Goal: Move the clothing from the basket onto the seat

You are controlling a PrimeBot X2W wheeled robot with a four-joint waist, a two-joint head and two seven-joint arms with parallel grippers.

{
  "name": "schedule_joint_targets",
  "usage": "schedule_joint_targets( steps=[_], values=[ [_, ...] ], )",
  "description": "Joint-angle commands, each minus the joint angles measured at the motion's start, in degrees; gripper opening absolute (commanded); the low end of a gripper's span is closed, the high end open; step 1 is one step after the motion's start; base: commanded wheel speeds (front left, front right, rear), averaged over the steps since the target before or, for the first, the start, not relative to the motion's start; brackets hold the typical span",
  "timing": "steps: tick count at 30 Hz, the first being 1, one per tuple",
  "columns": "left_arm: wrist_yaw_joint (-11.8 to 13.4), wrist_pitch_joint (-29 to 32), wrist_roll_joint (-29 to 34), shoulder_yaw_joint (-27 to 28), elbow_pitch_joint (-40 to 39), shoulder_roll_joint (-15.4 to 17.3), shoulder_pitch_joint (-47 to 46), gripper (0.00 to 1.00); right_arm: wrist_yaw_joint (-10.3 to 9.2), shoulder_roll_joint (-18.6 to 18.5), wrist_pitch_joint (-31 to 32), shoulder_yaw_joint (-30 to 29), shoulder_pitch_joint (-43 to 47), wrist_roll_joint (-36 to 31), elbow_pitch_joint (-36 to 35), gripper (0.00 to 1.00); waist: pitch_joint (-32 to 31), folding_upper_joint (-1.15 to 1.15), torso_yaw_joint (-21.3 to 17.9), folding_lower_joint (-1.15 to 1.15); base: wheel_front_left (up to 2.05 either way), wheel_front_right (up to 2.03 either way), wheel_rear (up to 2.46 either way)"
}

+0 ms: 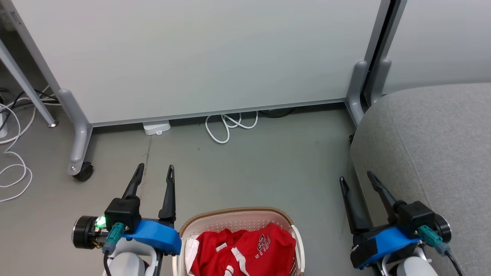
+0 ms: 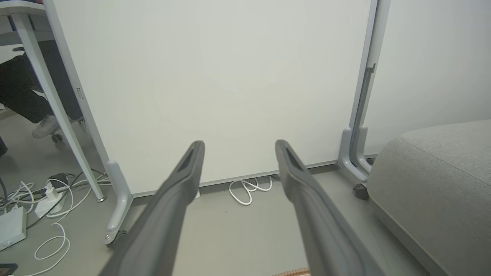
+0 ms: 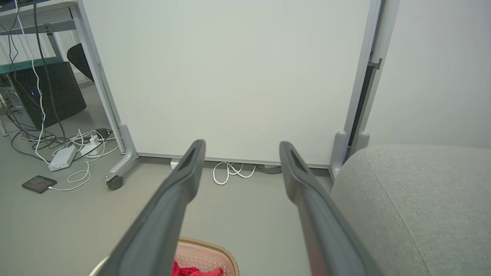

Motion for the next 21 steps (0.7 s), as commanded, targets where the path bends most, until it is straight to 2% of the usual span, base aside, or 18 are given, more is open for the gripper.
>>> schedule_joint_targets(
  steps=[1, 8, 21],
  values=[
    [-0.3, -0.3, 0.3, -0.1, 0.3, -0.1, -1.2, 1.0, 0.02, -0.3, -0.3, -0.1, -1.1, 0.1, -0.3, 1.0, 0.3, 0.0, -0.4, 0.0, 0.0, 0.0, 0.0],
    [-1.7, -0.2, 1.2, -1.7, 3.8, 0.8, -5.4, 1.0, 0.03, -0.2, -0.3, 0.7, -3.1, 0.2, -1.7, 1.0, 3.6, 0.0, -3.4, 0.0, 0.0, 0.0, 0.0],
    [-2.4, -0.2, 0.6, -9.2, 12.7, 5.1, -17.0, 1.0, 0.02, -0.2, -0.3, 3.2, -11.5, 1.8, -6.1, 1.0, 17.8, 0.0, -10.8, 0.0, 0.0, 0.0, 0.0]
  ],
)
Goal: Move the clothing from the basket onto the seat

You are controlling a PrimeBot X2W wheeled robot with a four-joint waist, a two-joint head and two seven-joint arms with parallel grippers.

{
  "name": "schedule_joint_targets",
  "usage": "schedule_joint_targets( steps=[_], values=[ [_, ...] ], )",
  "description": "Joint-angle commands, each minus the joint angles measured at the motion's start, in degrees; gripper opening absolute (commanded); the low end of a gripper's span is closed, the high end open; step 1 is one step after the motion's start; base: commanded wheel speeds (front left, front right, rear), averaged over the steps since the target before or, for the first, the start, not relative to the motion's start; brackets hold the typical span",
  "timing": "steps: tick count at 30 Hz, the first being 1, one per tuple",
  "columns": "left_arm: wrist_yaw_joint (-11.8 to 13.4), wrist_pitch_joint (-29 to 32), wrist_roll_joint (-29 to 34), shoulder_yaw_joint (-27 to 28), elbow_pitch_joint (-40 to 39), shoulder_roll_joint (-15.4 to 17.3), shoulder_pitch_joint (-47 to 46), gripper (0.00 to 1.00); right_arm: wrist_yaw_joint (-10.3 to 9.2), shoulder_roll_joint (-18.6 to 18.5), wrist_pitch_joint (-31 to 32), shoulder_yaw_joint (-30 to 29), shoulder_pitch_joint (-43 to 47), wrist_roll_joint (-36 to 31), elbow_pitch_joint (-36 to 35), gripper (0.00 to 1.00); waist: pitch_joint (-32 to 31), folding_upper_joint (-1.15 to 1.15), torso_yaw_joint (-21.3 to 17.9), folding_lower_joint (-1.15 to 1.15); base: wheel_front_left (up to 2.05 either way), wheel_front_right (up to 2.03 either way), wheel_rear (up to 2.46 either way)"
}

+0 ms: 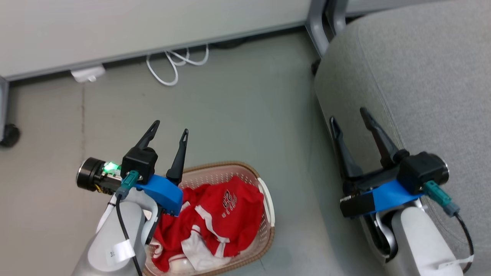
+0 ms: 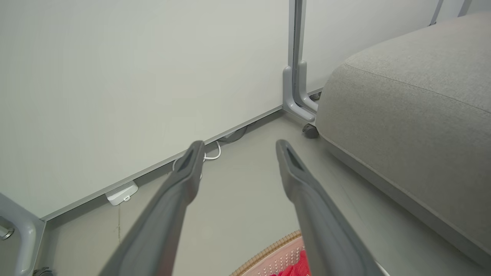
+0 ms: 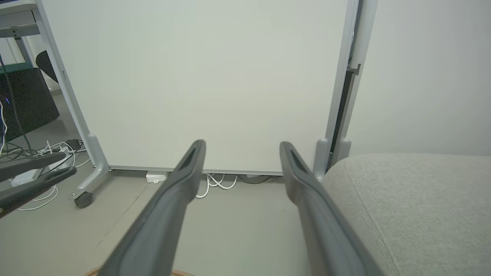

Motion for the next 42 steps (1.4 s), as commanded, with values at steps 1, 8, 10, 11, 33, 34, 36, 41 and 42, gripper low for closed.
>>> schedule_joint_targets(
  steps=[1, 8, 10, 11, 33, 34, 36, 41, 42],
  values=[
    [-0.1, -0.2, -0.3, -0.9, 0.7, 0.8, -1.6, 1.0, 0.01, -0.1, -0.2, 0.1, -1.7, 0.3, -0.6, 1.0, 4.7, 0.0, -2.8, -0.01, 0.0, 0.0, 0.0],
    [-0.1, -0.2, -3.1, -8.5, 7.5, 4.0, -7.3, 1.0, 0.01, -0.1, -0.2, 0.6, -5.2, 1.2, -2.5, 1.0, 11.9, 0.0, -4.7, -0.01, 0.0, 0.0, 0.0],
    [-0.1, -0.2, -4.0, -10.7, 9.8, 4.6, -8.7, 1.0, 0.01, -0.1, -0.2, 0.8, -6.0, 1.5, -2.9, 1.0, 13.8, 0.0, -5.0, -0.01, 0.0, 0.0, 0.0],
    [-0.1, -0.2, -4.4, -11.7, 10.8, 4.9, -9.5, 1.0, 0.01, -0.1, -0.2, 0.8, -6.4, 1.5, -3.1, 1.0, 14.8, 0.0, -5.1, -0.01, 0.0, 0.0, 0.0],
    [-0.1, 1.4, -13.6, -39.7, 32.4, 7.8, -23.7, 1.0, 0.01, -0.1, -0.2, 2.1, -12.5, 1.1, -7.5, 1.0, 32.3, 0.0, -6.8, -0.01, 0.0, 0.0, 0.0],
    [-0.1, 1.3, -13.7, -40.3, 32.7, 7.9, -24.6, 1.0, 0.01, -0.1, -0.2, 2.1, -12.7, 1.2, -7.8, 1.0, 33.1, 0.0, -6.8, -0.01, 0.0, 0.0, 0.0],
    [-0.1, 1.1, -14.2, -41.6, 33.4, 8.1, -25.8, 1.0, 0.01, -0.1, -0.2, 2.2, -13.0, 1.1, -8.5, 1.0, 34.8, 0.0, -6.9, -0.01, 0.0, 0.0, 0.0],
    [-0.1, 1.7, -15.4, -44.4, 34.4, 9.2, -29.4, 1.0, 0.01, -0.1, -0.2, 2.4, -13.5, 1.5, -10.3, 1.0, 38.7, 0.0, -7.5, -0.01, 0.0, 0.0, 0.0],
    [-0.1, 1.7, -15.9, -45.0, 34.5, 9.3, -29.9, 1.0, 0.01, -0.1, -0.2, 2.3, -13.6, 1.6, -10.6, 1.0, 39.5, 0.0, -7.7, -0.01, 0.0, 0.0, 0.0]
  ],
)
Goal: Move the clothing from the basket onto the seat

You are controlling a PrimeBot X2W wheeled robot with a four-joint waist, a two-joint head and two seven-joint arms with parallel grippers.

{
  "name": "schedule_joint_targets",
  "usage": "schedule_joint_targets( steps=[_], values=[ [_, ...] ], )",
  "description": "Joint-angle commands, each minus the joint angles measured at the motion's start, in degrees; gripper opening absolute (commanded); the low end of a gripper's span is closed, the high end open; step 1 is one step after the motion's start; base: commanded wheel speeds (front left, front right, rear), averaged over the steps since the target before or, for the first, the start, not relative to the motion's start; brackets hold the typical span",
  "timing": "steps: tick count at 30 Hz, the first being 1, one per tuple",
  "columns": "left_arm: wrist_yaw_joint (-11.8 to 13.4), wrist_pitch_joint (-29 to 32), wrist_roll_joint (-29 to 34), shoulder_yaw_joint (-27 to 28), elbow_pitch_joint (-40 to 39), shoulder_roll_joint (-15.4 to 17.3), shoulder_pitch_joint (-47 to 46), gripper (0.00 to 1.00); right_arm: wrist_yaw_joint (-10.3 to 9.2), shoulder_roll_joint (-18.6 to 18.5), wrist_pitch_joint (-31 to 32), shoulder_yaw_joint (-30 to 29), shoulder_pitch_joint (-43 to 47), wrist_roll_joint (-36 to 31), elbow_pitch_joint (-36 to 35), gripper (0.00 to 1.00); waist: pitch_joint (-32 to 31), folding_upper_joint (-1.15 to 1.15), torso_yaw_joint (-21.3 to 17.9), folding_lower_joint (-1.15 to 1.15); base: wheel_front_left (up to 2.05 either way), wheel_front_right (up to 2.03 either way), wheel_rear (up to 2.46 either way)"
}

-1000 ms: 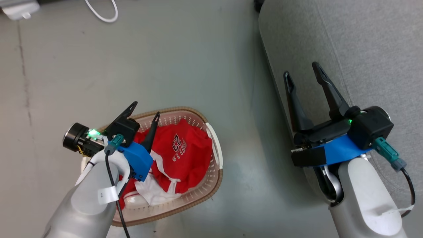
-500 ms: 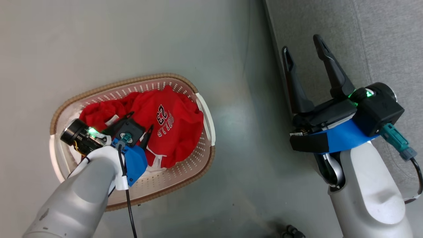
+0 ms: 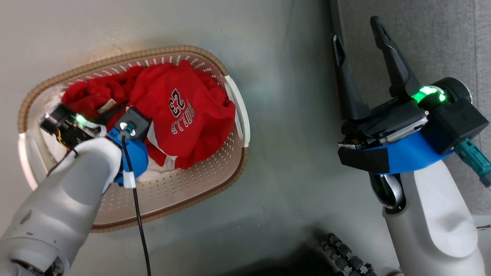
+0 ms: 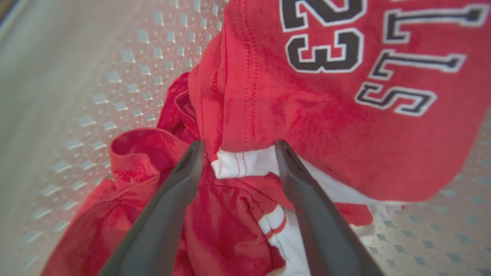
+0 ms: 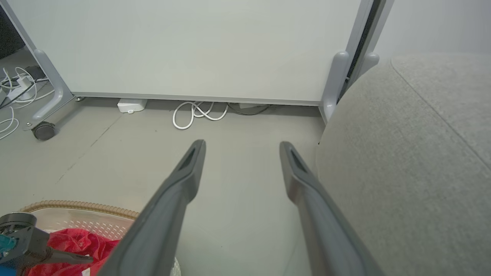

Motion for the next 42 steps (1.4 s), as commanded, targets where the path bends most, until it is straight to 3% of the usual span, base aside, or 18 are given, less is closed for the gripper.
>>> schedule_joint_targets(
  steps=[1, 14, 15, 16, 17, 31, 36, 42],
  values=[
    [-0.1, 0.1, -0.4, -1.0, 0.2, 0.5, -1.9, 1.0, 0.01, -0.1, -0.2, -0.1, -1.0, 0.3, -0.6, 1.0, 2.5, 0.0, -0.7, -0.01, 0.0, 0.0, 0.0],
    [-0.1, 3.3, -4.6, -5.8, 2.0, 1.1, -6.2, 1.0, 0.01, -0.1, -0.2, -0.5, -0.5, 0.4, -3.9, 1.0, 7.2, 0.0, -1.8, -0.01, 0.0, 0.0, 0.0],
    [-0.1, 3.6, -5.0, -6.3, 2.0, 0.9, -6.1, 0.82, 0.01, -0.1, -0.2, -0.4, -0.5, 0.4, -4.0, 1.0, 7.3, 0.0, -1.8, -0.01, 0.0, 0.0, 0.0],
    [-0.1, 3.8, -5.1, -6.6, 2.1, 0.9, -6.3, 0.35, 0.01, -0.1, -0.2, -0.4, -0.5, 0.4, -4.0, 1.0, 7.4, 0.0, -1.8, -0.01, 0.0, 0.0, 0.0],
    [-0.1, 4.2, -5.3, -7.2, 2.1, 0.8, -6.2, 0.0, 0.01, -0.1, -0.2, -0.3, -0.5, 0.3, -4.1, 1.0, 7.4, 0.0, -1.8, -0.01, 0.0, 0.0, 0.0],
    [-0.1, -0.8, -8.8, -9.5, 0.4, -1.4, -7.1, 0.0, 0.01, -0.1, -0.2, -1.4, -0.5, -1.2, -3.1, 1.0, 4.0, 0.0, 1.1, -0.01, 0.0, 0.0, 0.0],
    [0.3, -2.1, -10.2, -7.3, -3.2, -2.6, -6.2, 0.0, 0.01, -0.1, -0.2, -1.8, 0.1, -2.2, -1.6, 1.0, -1.1, 0.0, 3.9, -0.01, 0.0, 0.0, 0.0],
    [2.0, -2.1, -9.3, -2.8, -11.8, -1.6, -2.5, 0.0, 0.01, -0.1, -0.2, -2.3, 2.0, -2.8, 0.0, 1.0, -6.9, 0.0, 6.2, -0.01, 0.0, 0.0, 0.0]
  ],
)
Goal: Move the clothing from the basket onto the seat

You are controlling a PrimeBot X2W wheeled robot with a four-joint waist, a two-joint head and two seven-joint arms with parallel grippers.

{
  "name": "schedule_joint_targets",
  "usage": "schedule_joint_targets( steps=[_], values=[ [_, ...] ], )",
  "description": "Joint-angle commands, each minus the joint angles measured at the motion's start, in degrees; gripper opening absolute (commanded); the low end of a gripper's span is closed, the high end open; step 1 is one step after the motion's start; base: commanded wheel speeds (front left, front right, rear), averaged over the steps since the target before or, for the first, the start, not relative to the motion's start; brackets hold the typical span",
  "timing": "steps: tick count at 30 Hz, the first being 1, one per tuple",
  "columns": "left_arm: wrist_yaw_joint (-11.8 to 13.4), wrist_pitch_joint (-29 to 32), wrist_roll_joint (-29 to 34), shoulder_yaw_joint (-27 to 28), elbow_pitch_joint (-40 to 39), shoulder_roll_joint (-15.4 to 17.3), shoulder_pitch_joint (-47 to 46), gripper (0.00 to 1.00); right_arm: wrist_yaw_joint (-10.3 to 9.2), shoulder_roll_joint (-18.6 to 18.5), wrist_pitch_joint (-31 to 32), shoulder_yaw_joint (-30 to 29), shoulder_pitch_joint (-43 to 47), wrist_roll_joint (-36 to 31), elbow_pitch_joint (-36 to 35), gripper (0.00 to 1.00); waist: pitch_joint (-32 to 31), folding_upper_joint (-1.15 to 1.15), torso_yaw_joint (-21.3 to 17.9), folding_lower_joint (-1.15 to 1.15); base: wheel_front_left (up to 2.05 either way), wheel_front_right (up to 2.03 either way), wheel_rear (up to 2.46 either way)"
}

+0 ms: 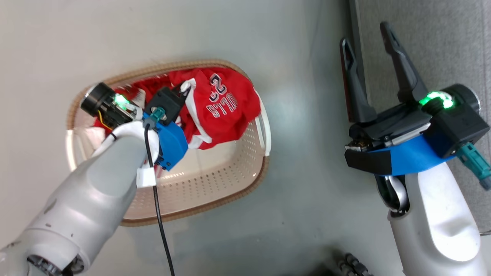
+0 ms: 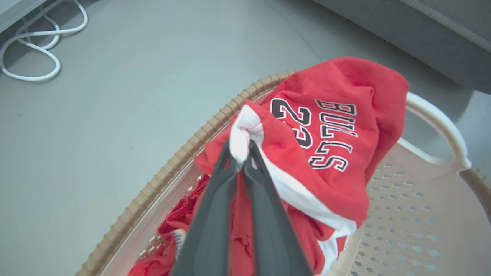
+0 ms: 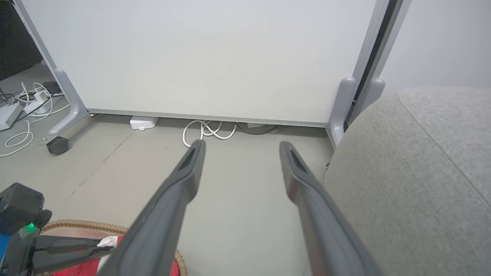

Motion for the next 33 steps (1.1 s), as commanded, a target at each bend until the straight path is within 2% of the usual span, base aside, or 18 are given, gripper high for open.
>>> schedule_joint_targets(
  steps=[1, 11, 24, 33],
  values=[
    [0.4, -0.3, 0.4, 1.1, -1.3, 0.2, 0.6, 0.0, 0.01, -0.2, -0.2, -0.1, 0.9, -0.4, 0.2, 1.0, -3.4, 0.0, 1.9, 0.0, 0.0, 0.0, 0.0],
    [1.5, -0.3, 4.2, 9.8, -11.5, 0.2, 9.4, 0.0, 0.01, -0.1, -0.2, -1.3, 5.2, -1.2, 2.8, 1.0, -14.4, 0.0, 4.8, 0.0, 0.0, 0.0, 0.0],
    [1.0, -0.3, 9.0, 20.6, -22.0, -0.4, 19.2, 0.0, 0.01, -0.1, -0.2, -1.7, 12.6, -0.6, 5.8, 1.0, -29.7, 0.0, 7.2, 0.0, 0.0, 0.0, 0.0],
    [0.4, -0.3, 12.2, 25.3, -27.3, -1.1, 22.8, 0.0, 0.01, -0.1, -0.2, -2.0, 18.0, -0.1, 7.0, 1.0, -38.4, 0.0, 7.6, 0.0, 0.0, 0.0, 0.0]
  ],
)
